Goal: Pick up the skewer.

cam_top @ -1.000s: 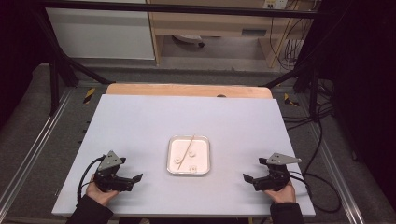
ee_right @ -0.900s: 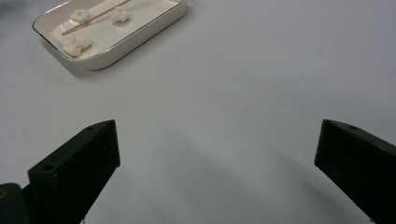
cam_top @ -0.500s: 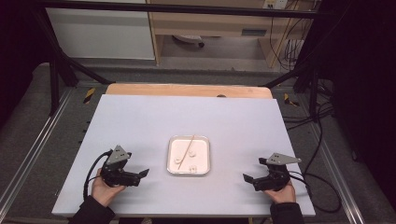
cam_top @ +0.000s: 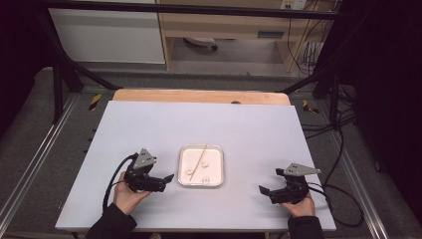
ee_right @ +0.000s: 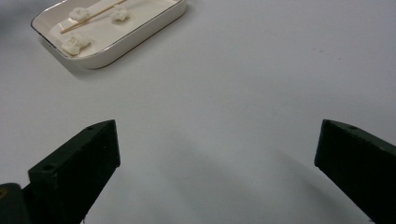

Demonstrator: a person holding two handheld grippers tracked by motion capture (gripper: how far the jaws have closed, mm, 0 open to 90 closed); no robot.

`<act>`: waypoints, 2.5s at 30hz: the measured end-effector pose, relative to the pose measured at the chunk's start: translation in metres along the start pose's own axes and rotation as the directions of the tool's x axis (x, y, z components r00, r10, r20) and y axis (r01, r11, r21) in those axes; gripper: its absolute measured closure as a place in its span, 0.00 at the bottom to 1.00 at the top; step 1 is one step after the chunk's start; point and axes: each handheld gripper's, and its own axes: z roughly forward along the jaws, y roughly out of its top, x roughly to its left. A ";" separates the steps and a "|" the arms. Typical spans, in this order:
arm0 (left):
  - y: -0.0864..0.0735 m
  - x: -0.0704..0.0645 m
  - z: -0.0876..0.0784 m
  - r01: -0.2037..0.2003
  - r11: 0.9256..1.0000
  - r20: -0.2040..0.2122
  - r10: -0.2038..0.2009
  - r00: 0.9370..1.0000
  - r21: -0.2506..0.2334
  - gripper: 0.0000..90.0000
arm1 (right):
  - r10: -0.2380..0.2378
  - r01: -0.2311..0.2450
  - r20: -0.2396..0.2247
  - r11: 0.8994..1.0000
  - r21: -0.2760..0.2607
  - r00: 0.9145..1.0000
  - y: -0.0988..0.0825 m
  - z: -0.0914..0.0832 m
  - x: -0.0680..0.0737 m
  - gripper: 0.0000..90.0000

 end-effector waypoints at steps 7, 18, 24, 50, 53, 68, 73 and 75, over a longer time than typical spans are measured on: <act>0.015 -0.011 0.015 0.005 1.000 0.008 -0.005 1.000 0.015 0.24 | -0.009 0.009 0.002 1.000 0.005 1.000 0.000 0.001 0.000 0.01; 0.032 -0.022 0.042 0.044 0.998 0.023 -0.045 0.999 0.048 0.37 | -0.006 0.006 -0.001 1.000 0.005 1.000 0.000 0.000 0.000 0.01; 0.039 -0.031 0.058 0.055 0.997 0.016 -0.056 0.998 0.059 0.49 | -0.013 0.013 0.001 1.000 0.004 1.000 0.000 0.001 0.000 0.01; 0.043 -0.051 0.103 0.052 0.988 -0.044 -0.046 0.998 0.146 0.89 | -0.012 0.012 -0.007 1.000 0.001 1.000 0.000 0.001 0.000 0.01; 0.043 -0.052 0.104 0.051 0.987 -0.052 -0.044 0.998 0.149 0.90 | -0.014 0.014 -0.007 1.000 0.000 1.000 0.000 0.001 0.000 0.01; 0.040 -0.055 0.100 0.048 0.993 -0.088 -0.039 0.995 0.106 0.97 | -0.011 0.011 -0.008 1.000 0.000 1.000 0.000 0.001 0.000 0.01; 0.042 -0.053 0.087 0.043 0.997 -0.075 -0.038 0.996 0.066 0.98 | -0.013 0.013 -0.006 1.000 -0.005 1.000 0.000 0.001 0.000 0.01; 0.042 -0.051 0.079 0.038 0.998 -0.058 -0.035 0.998 0.048 0.98 | -0.021 0.021 -0.004 1.000 -0.005 1.000 0.000 0.000 0.001 0.01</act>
